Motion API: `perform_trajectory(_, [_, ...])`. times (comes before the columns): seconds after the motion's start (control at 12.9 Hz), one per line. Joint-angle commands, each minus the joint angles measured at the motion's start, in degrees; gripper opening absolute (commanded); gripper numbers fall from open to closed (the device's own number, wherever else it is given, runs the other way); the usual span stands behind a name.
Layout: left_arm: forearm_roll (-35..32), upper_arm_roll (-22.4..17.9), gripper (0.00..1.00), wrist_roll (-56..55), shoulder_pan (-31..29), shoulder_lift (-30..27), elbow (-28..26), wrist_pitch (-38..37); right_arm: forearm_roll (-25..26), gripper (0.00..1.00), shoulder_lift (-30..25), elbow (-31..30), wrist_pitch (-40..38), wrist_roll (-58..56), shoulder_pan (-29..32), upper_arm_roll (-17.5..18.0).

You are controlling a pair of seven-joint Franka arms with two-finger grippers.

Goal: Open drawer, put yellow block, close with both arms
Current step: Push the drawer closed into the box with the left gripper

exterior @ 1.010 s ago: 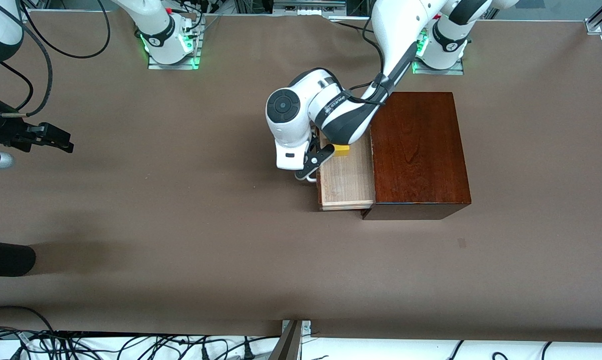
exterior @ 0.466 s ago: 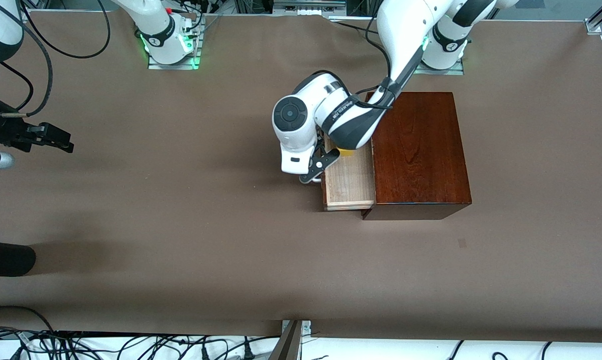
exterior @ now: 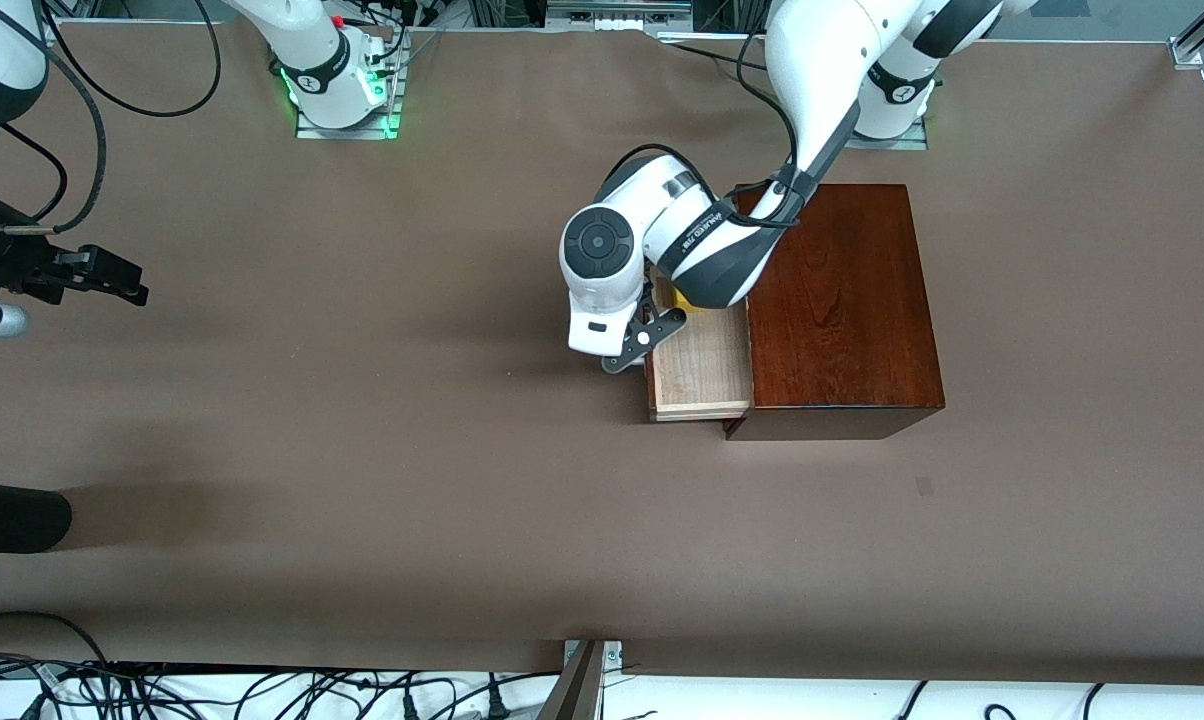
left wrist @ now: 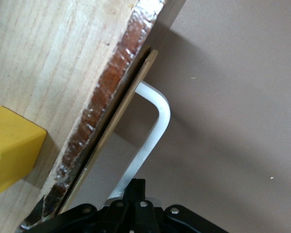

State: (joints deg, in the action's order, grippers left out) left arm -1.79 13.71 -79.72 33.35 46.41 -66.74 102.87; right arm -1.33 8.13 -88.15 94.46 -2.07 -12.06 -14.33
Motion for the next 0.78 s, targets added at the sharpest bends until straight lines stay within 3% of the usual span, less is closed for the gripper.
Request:
perform_trajectory(0.0, [-5.0, -3.5, 0.00, 4.2, -4.1, -2.6, -2.0, -5.4, 0.5, 1.00, -0.3, 0.4, -0.2, 0.8, 0.1, 0.4])
perform_trajectory(0.7, [-4.4, -2.8, 0.00, -0.2, -3.6, -3.3, -1.9, -5.7, 0.5, 1.00, -0.3, 0.4, -0.2, 0.8, -0.1, 0.4])
